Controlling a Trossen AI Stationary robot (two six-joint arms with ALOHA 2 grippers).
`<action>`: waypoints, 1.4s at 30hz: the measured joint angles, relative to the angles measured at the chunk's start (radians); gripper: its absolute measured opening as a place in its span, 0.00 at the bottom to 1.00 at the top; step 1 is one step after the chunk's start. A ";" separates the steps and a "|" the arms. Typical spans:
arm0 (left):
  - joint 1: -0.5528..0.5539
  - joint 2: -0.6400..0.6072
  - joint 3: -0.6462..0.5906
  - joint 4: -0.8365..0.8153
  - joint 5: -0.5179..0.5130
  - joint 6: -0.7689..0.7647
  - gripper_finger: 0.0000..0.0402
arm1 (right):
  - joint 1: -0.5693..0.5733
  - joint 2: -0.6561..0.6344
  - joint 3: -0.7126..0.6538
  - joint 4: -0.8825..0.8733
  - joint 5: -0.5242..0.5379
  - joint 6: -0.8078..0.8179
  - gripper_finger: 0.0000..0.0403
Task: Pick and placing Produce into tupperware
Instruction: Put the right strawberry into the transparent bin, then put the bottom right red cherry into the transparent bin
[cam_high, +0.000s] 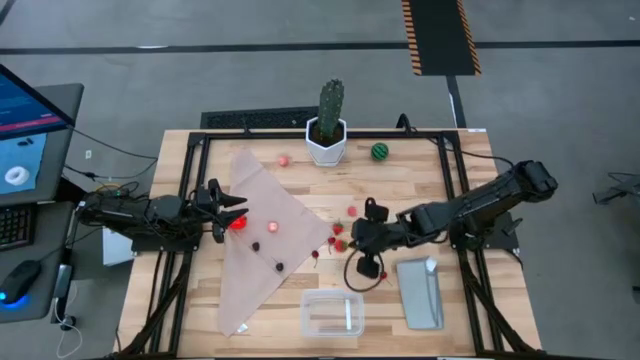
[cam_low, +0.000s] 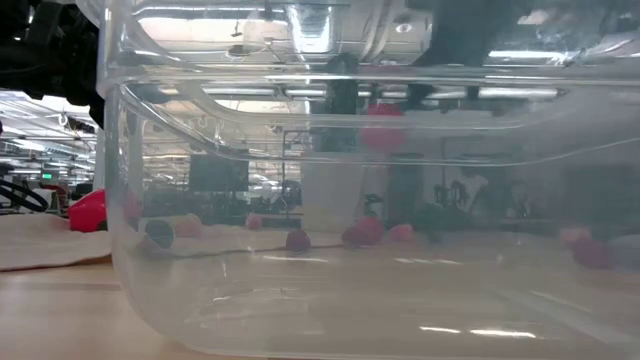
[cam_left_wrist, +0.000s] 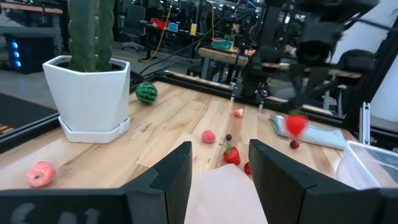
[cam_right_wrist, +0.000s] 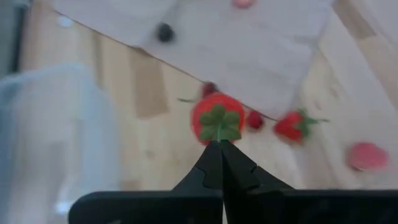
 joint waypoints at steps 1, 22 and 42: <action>0.000 0.000 0.000 0.000 0.000 0.002 0.37 | 0.017 0.000 0.008 0.000 0.008 0.008 0.03; 0.000 0.000 -0.003 0.016 -0.009 0.033 0.37 | 0.301 0.129 0.024 0.254 0.107 0.114 0.03; 0.000 0.000 -0.002 0.018 -0.009 -0.021 0.37 | 0.296 0.236 0.099 0.294 0.049 0.132 0.20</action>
